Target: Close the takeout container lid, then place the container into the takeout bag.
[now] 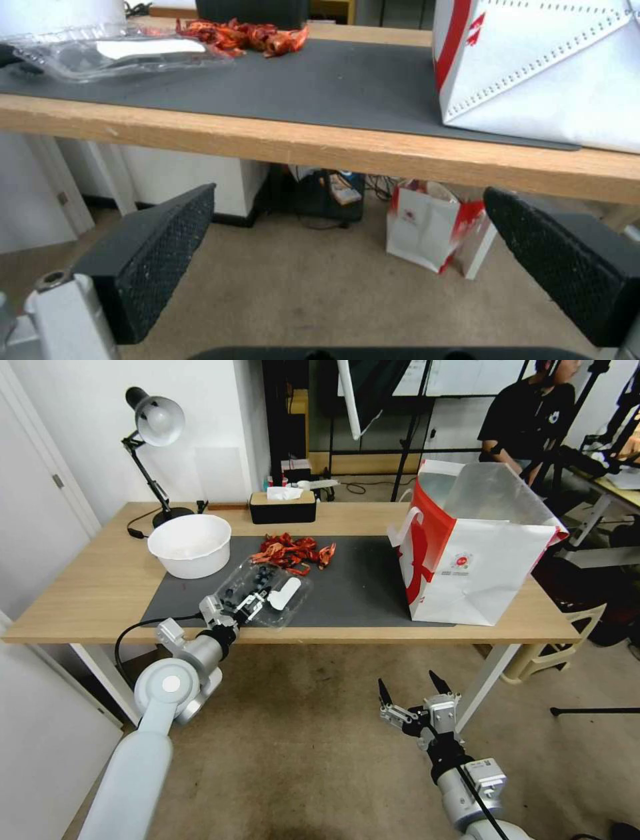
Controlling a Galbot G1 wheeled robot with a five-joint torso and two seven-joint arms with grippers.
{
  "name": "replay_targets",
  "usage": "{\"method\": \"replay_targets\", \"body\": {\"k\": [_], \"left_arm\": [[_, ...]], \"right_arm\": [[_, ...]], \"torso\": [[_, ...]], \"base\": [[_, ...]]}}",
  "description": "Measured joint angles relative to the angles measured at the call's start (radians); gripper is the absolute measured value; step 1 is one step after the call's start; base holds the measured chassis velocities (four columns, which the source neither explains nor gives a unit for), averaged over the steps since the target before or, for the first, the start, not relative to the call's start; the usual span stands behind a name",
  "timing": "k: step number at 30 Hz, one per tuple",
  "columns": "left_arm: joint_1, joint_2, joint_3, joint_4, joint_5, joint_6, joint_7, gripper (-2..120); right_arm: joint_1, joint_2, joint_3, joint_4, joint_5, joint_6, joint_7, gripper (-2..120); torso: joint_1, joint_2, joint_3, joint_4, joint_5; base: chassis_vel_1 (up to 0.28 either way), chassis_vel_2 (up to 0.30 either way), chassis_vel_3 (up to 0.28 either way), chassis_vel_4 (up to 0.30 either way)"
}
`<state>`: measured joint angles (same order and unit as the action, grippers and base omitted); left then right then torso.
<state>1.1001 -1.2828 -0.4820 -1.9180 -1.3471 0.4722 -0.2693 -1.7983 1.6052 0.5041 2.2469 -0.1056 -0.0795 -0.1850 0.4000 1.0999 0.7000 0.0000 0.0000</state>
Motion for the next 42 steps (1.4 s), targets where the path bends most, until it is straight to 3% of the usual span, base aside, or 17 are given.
{"method": "replay_targets", "body": {"k": [19,42], "left_arm": [[0.016,-0.054,0.049,-0.051,0.006,0.008,-0.035,100],[0.020,-0.098,0.089,-0.036,0.024,-0.005,-0.033,100]], "right_arm": [[0.001,0.001,0.004,-0.018,-0.005,0.009,0.000,100],[0.005,0.003,0.003,-0.041,-0.019,0.022,0.000,100]], "torso": [[0.000,0.000,0.000,0.0000,0.0001],[0.000,0.000,0.000,0.0000,0.0000]], "base": [[0.000,0.000,0.000,0.000],[0.000,0.000,0.000,0.000]]}}
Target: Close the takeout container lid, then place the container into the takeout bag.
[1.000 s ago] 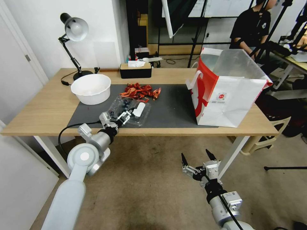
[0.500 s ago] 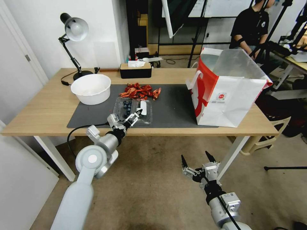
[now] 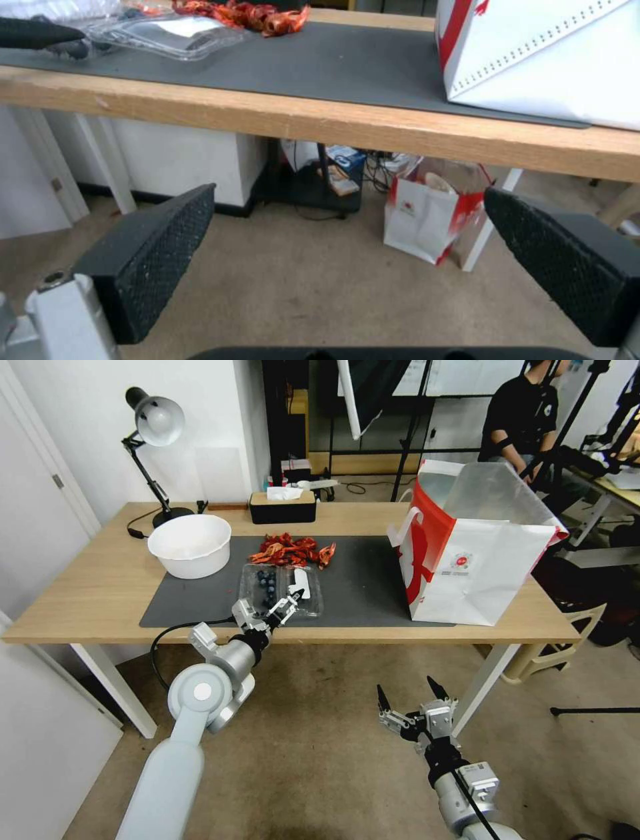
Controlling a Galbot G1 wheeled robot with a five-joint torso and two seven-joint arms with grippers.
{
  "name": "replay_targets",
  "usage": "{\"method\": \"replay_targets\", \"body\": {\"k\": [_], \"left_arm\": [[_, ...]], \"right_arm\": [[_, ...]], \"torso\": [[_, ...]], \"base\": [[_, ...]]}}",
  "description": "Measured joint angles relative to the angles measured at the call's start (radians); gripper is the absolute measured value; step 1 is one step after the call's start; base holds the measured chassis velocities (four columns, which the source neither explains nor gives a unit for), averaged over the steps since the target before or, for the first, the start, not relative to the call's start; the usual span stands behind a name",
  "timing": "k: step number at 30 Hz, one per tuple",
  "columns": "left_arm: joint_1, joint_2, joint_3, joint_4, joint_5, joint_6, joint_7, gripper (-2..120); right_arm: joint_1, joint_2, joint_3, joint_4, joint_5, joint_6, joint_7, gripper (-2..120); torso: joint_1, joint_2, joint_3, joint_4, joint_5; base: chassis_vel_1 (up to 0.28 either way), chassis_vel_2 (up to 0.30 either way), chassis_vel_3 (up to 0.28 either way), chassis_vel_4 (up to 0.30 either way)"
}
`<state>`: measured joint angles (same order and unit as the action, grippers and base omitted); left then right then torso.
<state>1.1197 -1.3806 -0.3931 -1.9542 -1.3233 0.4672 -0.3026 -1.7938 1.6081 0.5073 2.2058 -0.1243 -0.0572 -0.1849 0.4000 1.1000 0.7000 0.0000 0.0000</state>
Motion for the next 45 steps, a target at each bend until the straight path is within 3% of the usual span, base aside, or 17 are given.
{"method": "replay_targets", "body": {"k": [14,21,23,24,26,27,30,31,34,35,37,39,40,45], "left_arm": [[0.060,0.012,-0.025,-0.056,0.031,-0.017,0.005,100],[0.145,0.026,-0.054,-0.131,0.121,-0.058,0.055,100],[0.187,0.036,-0.069,-0.166,0.217,-0.086,0.102,100],[0.187,0.036,-0.069,-0.166,0.217,-0.086,0.102,100],[0.240,0.046,-0.088,-0.202,0.350,-0.129,0.171,100],[0.240,0.046,-0.088,-0.202,0.350,-0.129,0.171,100],[0.297,0.059,-0.109,-0.209,0.565,-0.218,0.247,100],[0.297,0.059,-0.109,-0.209,0.565,-0.218,0.247,100],[0.342,0.077,-0.124,-0.177,0.753,-0.328,0.296,100],[0.342,0.077,-0.124,-0.177,0.753,-0.328,0.296,100],[0.392,0.079,-0.159,-0.139,0.888,-0.450,0.325,100],[0.399,0.079,-0.164,-0.133,0.905,-0.467,0.329,100],[0.427,0.078,-0.183,-0.110,0.961,-0.518,0.341,100],[0.454,0.075,-0.193,-0.075,0.995,-0.571,0.344,100]], "right_arm": [[-0.002,0.000,-0.011,0.000,0.001,0.001,-0.002,100],[-0.001,0.000,-0.023,0.003,0.000,0.001,-0.002,100],[-0.001,0.000,-0.025,0.007,0.000,0.001,-0.002,100],[-0.001,0.000,-0.025,0.007,0.000,0.001,-0.002,100],[-0.001,0.000,-0.026,0.014,0.002,0.001,-0.003,100],[-0.001,0.000,-0.026,0.014,0.002,0.001,-0.003,100],[-0.004,0.000,-0.022,0.024,0.005,0.008,-0.004,100],[-0.004,0.000,-0.022,0.024,0.005,0.008,-0.004,100],[-0.026,0.000,0.004,0.042,0.010,0.035,-0.004,100],[-0.026,0.000,0.004,0.042,0.010,0.035,-0.004,100],[-0.026,0.000,0.017,0.048,0.025,0.048,-0.008,100],[-0.026,0.000,0.018,0.048,0.027,0.050,-0.008,100],[-0.025,0.000,0.027,0.048,0.038,0.068,-0.011,100],[-0.027,0.000,0.043,0.045,0.056,0.102,-0.017,100]], "torso": [[0.000,0.000,0.000,0.0000,-0.0002],[0.000,0.000,0.000,0.0000,-0.0001],[0.000,0.000,0.000,0.0000,-0.0001],[0.000,0.000,0.000,0.0000,-0.0001],[0.000,0.000,0.000,0.0000,-0.0001],[0.000,0.000,0.000,0.0000,-0.0001],[0.000,0.000,0.000,0.0002,0.0001],[0.000,0.000,0.000,0.0002,0.0001],[0.000,0.000,0.000,-0.0007,-0.0003],[0.000,0.000,0.000,-0.0007,-0.0003],[0.000,0.000,0.000,0.0002,-0.0001],[0.000,0.000,0.000,0.0003,0.0000],[0.000,0.000,0.000,0.0002,-0.0001],[0.000,0.000,0.000,0.0000,-0.0001]], "base": [[0.000,0.000,0.000,0.000],[0.000,0.000,0.000,0.000],[0.000,0.000,0.000,0.000],[0.000,0.000,0.000,0.000],[0.000,0.000,0.000,0.000],[0.000,0.000,0.000,0.000],[0.000,0.000,0.000,0.000],[0.000,0.000,0.000,0.000],[0.000,0.000,0.000,0.000],[0.000,0.000,0.000,0.000],[0.000,0.000,0.000,0.000],[0.000,0.000,0.000,0.000],[0.000,0.000,0.000,0.000],[0.000,0.000,0.000,0.000]]}}
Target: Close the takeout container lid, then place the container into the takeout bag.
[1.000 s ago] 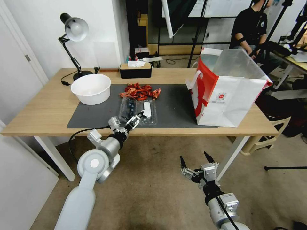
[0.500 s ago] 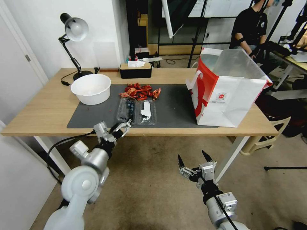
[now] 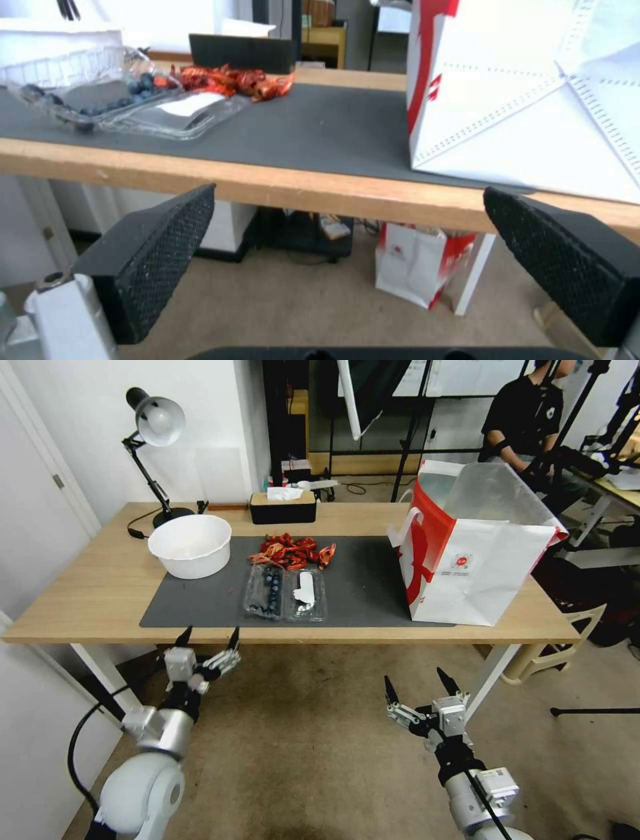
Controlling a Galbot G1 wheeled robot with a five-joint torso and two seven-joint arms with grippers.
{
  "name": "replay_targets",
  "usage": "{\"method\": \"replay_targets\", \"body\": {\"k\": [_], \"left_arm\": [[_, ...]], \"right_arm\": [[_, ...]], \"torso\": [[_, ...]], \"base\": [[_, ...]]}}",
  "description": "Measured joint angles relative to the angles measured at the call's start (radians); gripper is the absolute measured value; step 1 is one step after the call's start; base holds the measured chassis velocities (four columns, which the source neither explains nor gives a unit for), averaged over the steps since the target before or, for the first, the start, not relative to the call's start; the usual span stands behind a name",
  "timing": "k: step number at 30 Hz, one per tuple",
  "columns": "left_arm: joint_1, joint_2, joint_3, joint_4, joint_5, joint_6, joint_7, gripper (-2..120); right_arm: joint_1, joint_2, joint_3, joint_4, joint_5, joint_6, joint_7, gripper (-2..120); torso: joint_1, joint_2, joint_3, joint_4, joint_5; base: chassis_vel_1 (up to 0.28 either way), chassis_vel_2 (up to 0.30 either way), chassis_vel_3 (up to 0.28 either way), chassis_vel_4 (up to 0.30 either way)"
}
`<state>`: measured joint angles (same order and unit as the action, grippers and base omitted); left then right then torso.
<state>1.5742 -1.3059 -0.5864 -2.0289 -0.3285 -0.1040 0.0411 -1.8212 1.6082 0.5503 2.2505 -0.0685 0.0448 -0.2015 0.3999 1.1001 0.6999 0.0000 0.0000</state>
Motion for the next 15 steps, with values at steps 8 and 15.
{"method": "replay_targets", "body": {"k": [8,15], "left_arm": [[0.026,-0.018,-0.007,0.074,0.082,-0.096,0.002,100],[0.035,-0.021,-0.017,0.080,0.083,-0.109,-0.001,100]], "right_arm": [[0.005,0.000,0.018,-0.017,0.032,0.068,-0.015,100],[0.010,0.000,0.009,-0.022,0.033,0.075,-0.018,100]], "torso": [[0.000,0.000,0.000,0.0000,0.0000],[0.000,0.000,0.000,-0.0001,0.0000]], "base": [[0.000,0.000,0.000,0.000],[0.000,0.000,0.000,0.000]]}}
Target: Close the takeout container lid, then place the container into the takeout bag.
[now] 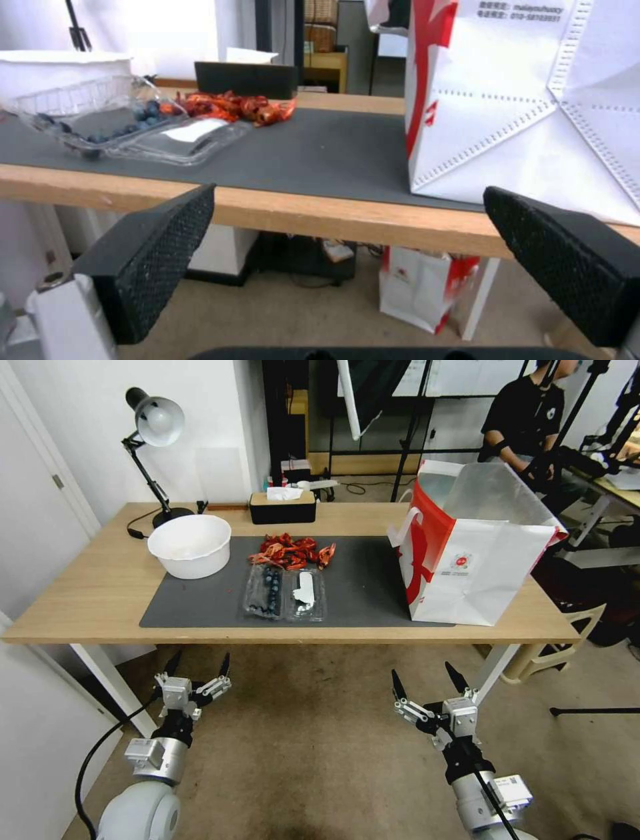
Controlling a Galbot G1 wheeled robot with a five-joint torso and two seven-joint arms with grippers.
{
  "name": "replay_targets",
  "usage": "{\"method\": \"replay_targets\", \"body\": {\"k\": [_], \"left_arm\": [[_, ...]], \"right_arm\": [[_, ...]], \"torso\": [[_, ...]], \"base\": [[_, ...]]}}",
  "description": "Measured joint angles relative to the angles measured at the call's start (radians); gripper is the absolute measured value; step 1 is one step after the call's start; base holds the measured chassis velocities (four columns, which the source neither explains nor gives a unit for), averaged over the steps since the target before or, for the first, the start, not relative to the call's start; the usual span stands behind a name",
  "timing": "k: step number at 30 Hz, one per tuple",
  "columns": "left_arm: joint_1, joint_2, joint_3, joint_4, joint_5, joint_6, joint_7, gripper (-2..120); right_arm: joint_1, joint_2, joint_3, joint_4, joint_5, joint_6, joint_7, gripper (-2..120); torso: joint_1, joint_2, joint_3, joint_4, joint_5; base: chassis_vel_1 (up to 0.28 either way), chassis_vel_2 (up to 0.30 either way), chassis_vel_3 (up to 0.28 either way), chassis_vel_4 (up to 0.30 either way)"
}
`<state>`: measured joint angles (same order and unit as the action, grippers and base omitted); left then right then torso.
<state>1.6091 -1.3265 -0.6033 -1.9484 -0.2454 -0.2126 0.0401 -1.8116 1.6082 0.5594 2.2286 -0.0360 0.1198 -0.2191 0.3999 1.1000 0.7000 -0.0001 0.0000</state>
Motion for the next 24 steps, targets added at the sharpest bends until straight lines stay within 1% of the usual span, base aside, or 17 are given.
{"method": "replay_targets", "body": {"k": [3,5,7,10,11,12,14,15,16,19,20,21,22,23,24], "left_arm": [[0.003,0.001,-0.006,0.001,-0.003,-0.003,0.000,100],[0.003,0.004,-0.016,0.002,-0.008,-0.005,0.001,100],[0.003,0.004,-0.017,0.002,-0.008,-0.006,0.001,100],[0.003,0.006,-0.030,0.002,-0.030,-0.009,0.004,100],[0.003,0.006,-0.036,0.002,-0.035,-0.009,0.004,100],[0.003,0.006,-0.036,0.002,-0.035,-0.009,0.004,100],[0.004,0.005,-0.044,0.001,-0.038,-0.009,0.005,100],[0.005,0.004,-0.049,-0.001,-0.039,-0.008,0.009,100],[0.005,0.004,-0.049,-0.001,-0.039,-0.008,0.009,100],[0.005,0.003,-0.059,-0.004,-0.043,-0.004,0.017,100],[0.005,0.003,-0.061,-0.005,-0.043,-0.003,0.020,100],[0.005,0.003,-0.061,-0.005,-0.043,-0.003,0.020,100],[0.005,0.003,-0.064,-0.007,-0.045,-0.001,0.024,100],[0.005,0.003,-0.064,-0.007,-0.045,-0.001,0.024,100],[0.004,0.002,-0.067,-0.010,-0.052,0.009,0.028,100]], "right_arm": [[0.008,0.000,-0.016,-0.001,0.027,-0.010,0.000,100],[0.022,0.000,-0.039,0.000,0.100,-0.044,-0.001,100],[0.022,0.000,-0.041,0.001,0.103,-0.046,-0.001,100],[0.069,-0.003,-0.086,0.014,0.293,-0.141,0.012,100],[0.103,-0.009,-0.116,0.020,0.397,-0.192,0.036,100],[0.103,-0.009,-0.116,0.020,0.397,-0.192,0.036,100],[0.147,-0.016,-0.149,0.027,0.513,-0.243,0.076,100],[0.178,-0.024,-0.179,0.029,0.607,-0.270,0.112,100],[0.178,-0.024,-0.179,0.029,0.607,-0.270,0.112,100],[0.237,-0.041,-0.238,0.017,0.749,-0.297,0.177,100],[0.250,-0.044,-0.250,0.012,0.777,-0.301,0.189,100],[0.250,-0.044,-0.250,0.012,0.777,-0.301,0.189,100],[0.273,-0.049,-0.276,0.002,0.830,-0.307,0.213,100],[0.273,-0.049,-0.276,0.002,0.830,-0.307,0.213,100],[0.320,-0.058,-0.326,-0.022,0.922,-0.313,0.258,100]], "torso": [[0.000,0.000,0.000,0.0001,0.0000],[0.000,0.000,0.000,0.0000,0.0000],[0.000,0.000,0.000,0.0001,0.0000],[0.000,0.000,0.000,-0.0001,-0.0002],[0.000,0.000,0.000,0.0000,0.0000],[0.000,0.000,0.000,0.0000,0.0000],[0.000,0.000,0.000,0.0003,-0.0001],[0.000,0.000,0.000,0.0002,-0.0001],[0.000,0.000,0.000,0.0002,-0.0001],[0.000,0.000,0.000,0.0001,0.0000],[0.000,0.000,0.000,0.0002,0.0000],[0.000,0.000,0.000,0.0002,0.0000],[0.000,0.000,0.000,0.0002,-0.0001],[0.000,0.000,0.000,0.0002,-0.0001],[0.000,0.000,0.000,0.0001,0.0000]], "base": [[0.000,0.000,0.000,0.000],[0.000,0.000,0.000,0.000],[0.000,0.000,0.000,0.000],[0.000,0.000,0.000,0.000],[0.000,0.000,0.000,0.000],[0.000,0.000,0.000,0.000],[0.000,0.000,0.000,0.000],[0.000,0.000,0.000,0.000],[0.000,0.000,0.000,0.000],[0.000,0.000,0.000,0.000],[0.000,0.000,0.000,0.000],[0.000,0.000,0.000,0.000],[0.000,0.000,0.000,0.000],[0.000,0.000,0.000,0.000],[0.000,0.000,0.000,0.000]]}}
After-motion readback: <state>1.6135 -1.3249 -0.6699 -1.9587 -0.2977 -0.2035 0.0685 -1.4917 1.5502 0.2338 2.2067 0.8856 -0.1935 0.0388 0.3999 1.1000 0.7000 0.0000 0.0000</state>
